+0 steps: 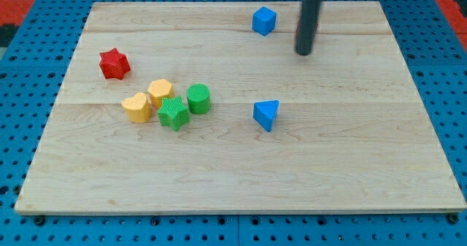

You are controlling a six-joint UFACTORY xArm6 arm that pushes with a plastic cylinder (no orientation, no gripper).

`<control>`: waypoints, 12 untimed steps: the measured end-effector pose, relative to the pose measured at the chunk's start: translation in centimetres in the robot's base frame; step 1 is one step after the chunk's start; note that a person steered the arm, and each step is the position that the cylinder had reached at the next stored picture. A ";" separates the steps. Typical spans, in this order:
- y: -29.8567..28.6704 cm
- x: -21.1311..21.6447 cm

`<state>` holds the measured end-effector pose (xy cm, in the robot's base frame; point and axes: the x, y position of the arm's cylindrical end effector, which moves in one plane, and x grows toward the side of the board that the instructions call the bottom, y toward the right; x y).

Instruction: Push the red star into the red circle

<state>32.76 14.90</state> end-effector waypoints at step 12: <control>6.2 4.8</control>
<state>37.51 21.09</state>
